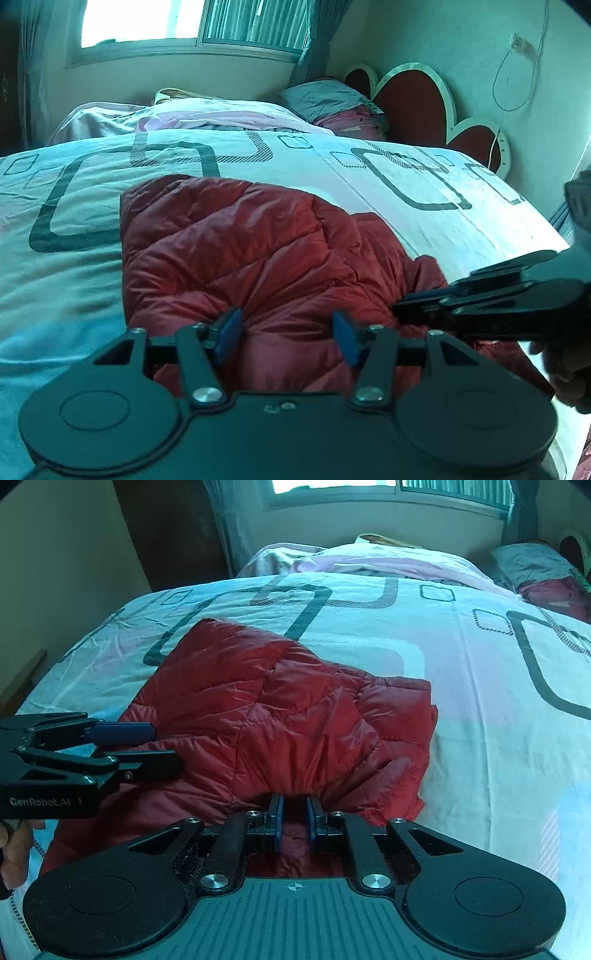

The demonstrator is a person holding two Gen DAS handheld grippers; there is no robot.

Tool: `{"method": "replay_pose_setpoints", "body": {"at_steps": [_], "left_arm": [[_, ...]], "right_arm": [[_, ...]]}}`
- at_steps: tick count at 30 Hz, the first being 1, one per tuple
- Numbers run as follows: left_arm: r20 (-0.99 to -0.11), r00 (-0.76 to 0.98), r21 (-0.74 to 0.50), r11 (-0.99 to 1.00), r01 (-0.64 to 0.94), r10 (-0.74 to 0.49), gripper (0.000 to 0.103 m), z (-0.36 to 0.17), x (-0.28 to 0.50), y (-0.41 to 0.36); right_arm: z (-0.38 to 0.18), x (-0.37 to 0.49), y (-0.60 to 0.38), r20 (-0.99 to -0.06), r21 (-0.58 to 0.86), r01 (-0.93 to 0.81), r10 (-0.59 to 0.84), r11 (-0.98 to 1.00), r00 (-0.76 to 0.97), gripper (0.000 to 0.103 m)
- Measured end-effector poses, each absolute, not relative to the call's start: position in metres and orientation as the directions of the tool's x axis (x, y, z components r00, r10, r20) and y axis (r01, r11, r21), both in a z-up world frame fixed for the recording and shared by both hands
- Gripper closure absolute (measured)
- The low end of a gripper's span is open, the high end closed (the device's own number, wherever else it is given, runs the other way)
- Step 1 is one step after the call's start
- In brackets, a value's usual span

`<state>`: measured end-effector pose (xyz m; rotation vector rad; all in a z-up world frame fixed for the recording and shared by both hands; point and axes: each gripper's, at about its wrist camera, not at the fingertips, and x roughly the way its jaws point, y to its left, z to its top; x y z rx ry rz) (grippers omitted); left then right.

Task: Fold large clothes

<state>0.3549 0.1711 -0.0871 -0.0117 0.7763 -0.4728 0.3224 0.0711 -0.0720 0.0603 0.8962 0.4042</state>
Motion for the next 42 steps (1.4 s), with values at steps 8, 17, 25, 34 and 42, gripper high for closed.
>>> {"method": "replay_pose_setpoints", "body": {"at_steps": [8, 17, 25, 34, 42], "left_arm": [[-0.634, 0.619, -0.209, 0.873, 0.441, -0.464, 0.05, -0.055, 0.292, 0.175], [-0.693, 0.64, -0.093, 0.921, 0.379, -0.333, 0.05, -0.082, 0.236, 0.167], [-0.713, 0.649, -0.025, 0.934, 0.356, -0.266, 0.049, -0.089, 0.234, 0.161], [-0.734, 0.641, -0.062, 0.963, 0.262, -0.222, 0.048, -0.093, 0.223, 0.166], [-0.664, 0.711, -0.156, 0.973, 0.17, -0.231, 0.049, -0.043, 0.176, 0.154]], "right_arm": [[-0.017, 0.253, 0.054, -0.671, 0.241, -0.385, 0.439, 0.891, 0.597, 0.091], [-0.054, 0.216, 0.06, -0.735, 0.212, -0.415, 0.424, 0.885, 0.529, 0.091], [-0.089, 0.221, 0.059, -0.734, 0.235, -0.404, 0.434, 0.884, 0.522, 0.092], [-0.085, 0.213, 0.054, -0.729, 0.233, -0.413, 0.439, 0.88, 0.525, 0.092], [-0.034, 0.169, 0.01, -0.64, 0.272, -0.384, 0.464, 0.882, 0.612, 0.091]]}}
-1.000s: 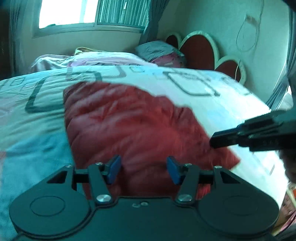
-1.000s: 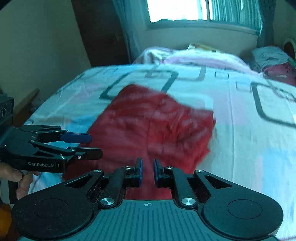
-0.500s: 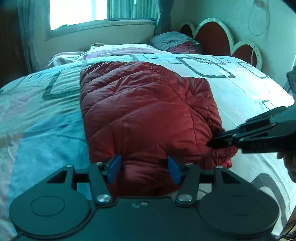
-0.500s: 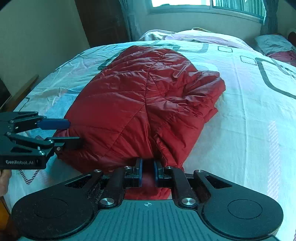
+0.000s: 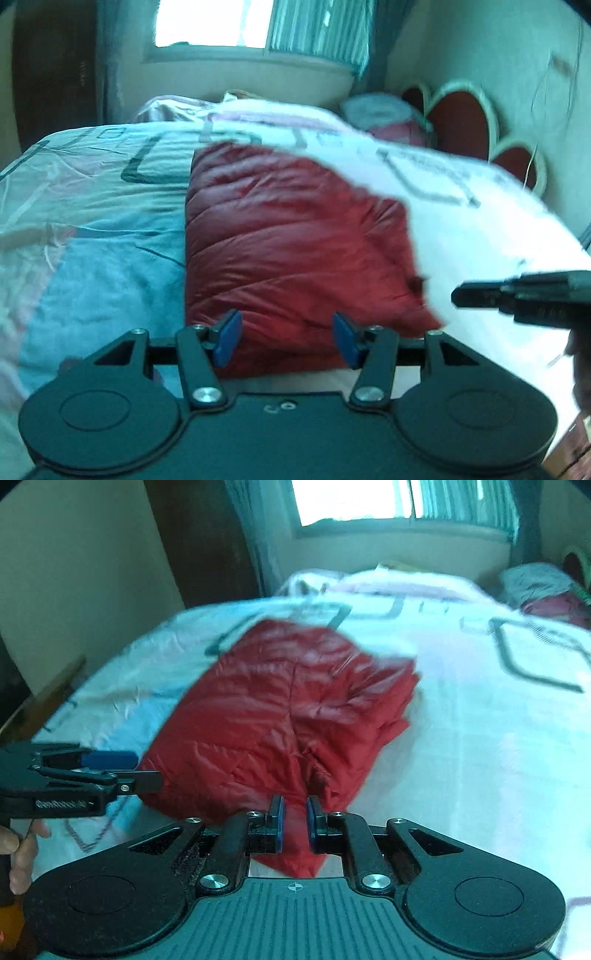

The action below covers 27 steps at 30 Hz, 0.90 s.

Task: Fold large clothes

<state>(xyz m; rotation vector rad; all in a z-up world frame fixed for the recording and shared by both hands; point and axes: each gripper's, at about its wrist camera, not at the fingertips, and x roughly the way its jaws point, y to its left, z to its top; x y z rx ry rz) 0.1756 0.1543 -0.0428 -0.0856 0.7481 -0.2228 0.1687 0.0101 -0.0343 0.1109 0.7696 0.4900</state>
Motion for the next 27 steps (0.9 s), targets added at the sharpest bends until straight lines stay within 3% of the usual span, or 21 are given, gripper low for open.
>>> {"method": "replay_pose_setpoints", "body": {"at_steps": [2, 5, 7, 9, 10, 27], "left_arm": [[-0.638, 0.735, -0.159, 0.974, 0.164, -0.228, 0.045, -0.028, 0.158, 0.147], [-0.615, 0.763, -0.126, 0.981, 0.151, -0.196, 0.028, -0.016, 0.138, 0.132], [-0.612, 0.774, -0.098, 0.987, 0.129, -0.162, 0.002, -0.016, 0.132, 0.124], [-0.612, 0.785, -0.059, 0.996, 0.074, -0.094, 0.0, -0.015, 0.124, 0.117], [-0.618, 0.782, -0.052, 0.997, 0.063, -0.082, 0.0, -0.014, 0.119, 0.115], [-0.556, 0.827, -0.041, 0.997, 0.071, -0.082, 0.0, 0.02, 0.022, 0.092]], "right_arm": [[-0.02, 0.151, -0.005, -0.617, 0.288, -0.374, 0.469, 0.882, 0.632, 0.091], [-0.006, 0.128, -0.017, -0.599, 0.281, -0.367, 0.461, 0.887, 0.655, 0.091], [-0.005, 0.118, -0.018, -0.607, 0.26, -0.36, 0.442, 0.896, 0.661, 0.09], [-0.005, 0.108, -0.017, -0.627, 0.208, -0.321, 0.378, 0.924, 0.681, 0.036], [-0.004, 0.099, -0.018, -0.607, 0.184, -0.298, 0.347, 0.937, 0.715, 0.001], [0.031, -0.001, -0.037, -0.545, 0.122, -0.238, 0.265, 0.964, 0.795, 0.0]]}}
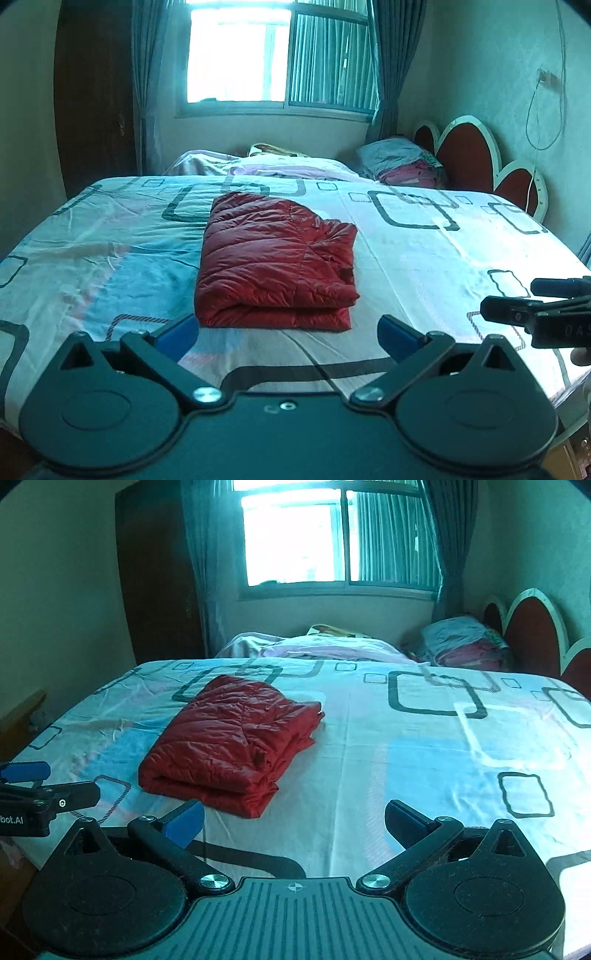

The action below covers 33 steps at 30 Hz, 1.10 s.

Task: Fold large clothes

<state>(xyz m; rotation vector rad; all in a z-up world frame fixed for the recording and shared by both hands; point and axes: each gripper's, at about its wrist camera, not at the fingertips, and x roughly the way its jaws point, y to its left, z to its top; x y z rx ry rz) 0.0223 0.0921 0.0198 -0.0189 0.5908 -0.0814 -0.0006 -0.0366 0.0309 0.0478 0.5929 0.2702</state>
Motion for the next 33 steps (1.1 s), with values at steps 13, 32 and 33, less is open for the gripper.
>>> {"method": "replay_pose_setpoints", "body": {"at_steps": [13, 32, 33], "left_arm": [[-0.516, 0.852, -0.025, 0.996, 0.085, -0.085, 0.0, 0.033, -0.007, 0.09], [-0.498, 0.862, -0.041, 0.995, 0.09, -0.099, 0.0, 0.033, -0.012, 0.093], [-0.498, 0.862, -0.042, 0.995, 0.089, -0.098, 0.0, 0.033, -0.012, 0.093]], "right_arm": [[0.043, -0.031, -0.029, -0.515, 0.125, -0.247, 0.275, 0.961, 0.812, 0.0], [0.05, -0.039, -0.033, -0.501, 0.11, -0.243, 0.265, 0.964, 0.824, 0.0], [0.05, -0.04, -0.033, -0.5, 0.11, -0.243, 0.265, 0.964, 0.825, 0.0]]}}
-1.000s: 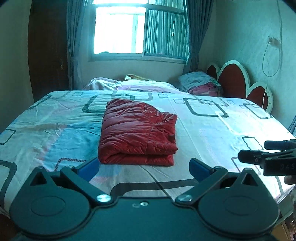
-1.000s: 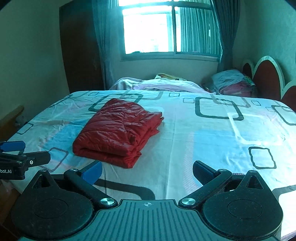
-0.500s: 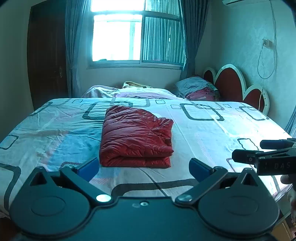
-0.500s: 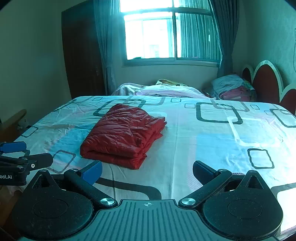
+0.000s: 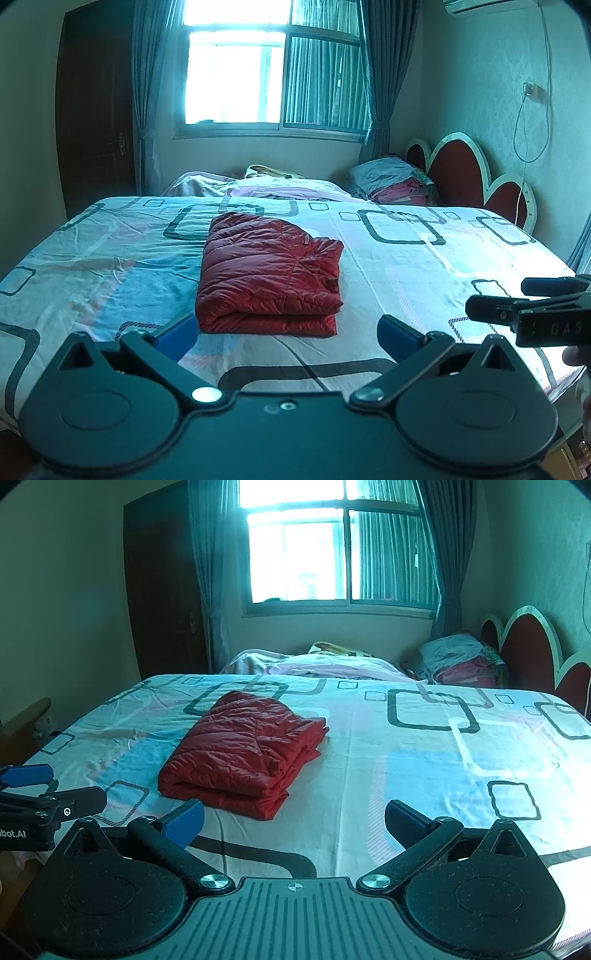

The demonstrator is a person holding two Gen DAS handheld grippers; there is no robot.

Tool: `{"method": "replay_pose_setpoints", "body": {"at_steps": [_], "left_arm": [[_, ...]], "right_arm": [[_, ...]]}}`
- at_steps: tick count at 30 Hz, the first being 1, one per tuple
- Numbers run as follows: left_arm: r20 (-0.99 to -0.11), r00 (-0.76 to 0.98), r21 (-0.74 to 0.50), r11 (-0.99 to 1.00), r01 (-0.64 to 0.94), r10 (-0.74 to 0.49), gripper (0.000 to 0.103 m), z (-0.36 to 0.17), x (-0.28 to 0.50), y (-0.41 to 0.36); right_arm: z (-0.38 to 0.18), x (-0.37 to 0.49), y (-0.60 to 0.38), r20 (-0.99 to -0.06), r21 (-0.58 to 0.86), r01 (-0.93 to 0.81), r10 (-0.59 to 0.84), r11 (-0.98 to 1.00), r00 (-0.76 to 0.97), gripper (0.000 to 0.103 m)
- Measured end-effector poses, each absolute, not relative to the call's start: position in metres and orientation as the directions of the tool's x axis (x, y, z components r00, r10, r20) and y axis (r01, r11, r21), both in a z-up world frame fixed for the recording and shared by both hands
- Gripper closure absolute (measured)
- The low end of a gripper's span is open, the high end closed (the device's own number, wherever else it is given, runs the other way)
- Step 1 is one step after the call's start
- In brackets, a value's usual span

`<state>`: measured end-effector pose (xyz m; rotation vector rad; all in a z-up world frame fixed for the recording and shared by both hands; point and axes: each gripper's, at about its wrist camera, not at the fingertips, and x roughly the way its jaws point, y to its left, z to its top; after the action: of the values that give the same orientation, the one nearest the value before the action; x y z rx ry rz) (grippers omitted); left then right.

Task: Fold large clothes

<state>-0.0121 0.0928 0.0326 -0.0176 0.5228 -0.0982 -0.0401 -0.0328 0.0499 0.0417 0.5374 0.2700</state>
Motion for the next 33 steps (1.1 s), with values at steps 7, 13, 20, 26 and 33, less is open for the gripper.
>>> {"method": "replay_pose_setpoints", "body": {"at_steps": [7, 13, 20, 26, 33], "left_arm": [[-0.496, 0.864, -0.038, 0.996, 0.082, -0.09, 0.0, 0.0329, -0.0127, 0.0933], [-0.496, 0.864, -0.036, 0.996, 0.083, -0.09, 0.0, 0.0332, -0.0128, 0.0905], [-0.496, 0.864, -0.035, 0.996, 0.085, -0.091, 0.0, 0.0331, -0.0122, 0.091], [-0.492, 0.866, -0.032, 0.996, 0.08, -0.085, 0.0, 0.0329, -0.0119, 0.0914], [-0.488, 0.868, -0.029, 0.996, 0.084, -0.087, 0.0, 0.0333, -0.0143, 0.0898]], "right_arm": [[0.0513, -0.0419, -0.0324, -0.497, 0.107, -0.25, 0.269, 0.962, 0.825, 0.0], [0.0517, -0.0413, -0.0334, -0.496, 0.099, -0.247, 0.263, 0.964, 0.827, 0.0], [0.0526, -0.0408, -0.0363, -0.493, 0.099, -0.247, 0.264, 0.964, 0.829, 0.0], [0.0526, -0.0418, -0.0358, -0.492, 0.098, -0.257, 0.271, 0.961, 0.827, 0.0], [0.0529, -0.0408, -0.0366, -0.491, 0.095, -0.261, 0.273, 0.961, 0.827, 0.0]]}}
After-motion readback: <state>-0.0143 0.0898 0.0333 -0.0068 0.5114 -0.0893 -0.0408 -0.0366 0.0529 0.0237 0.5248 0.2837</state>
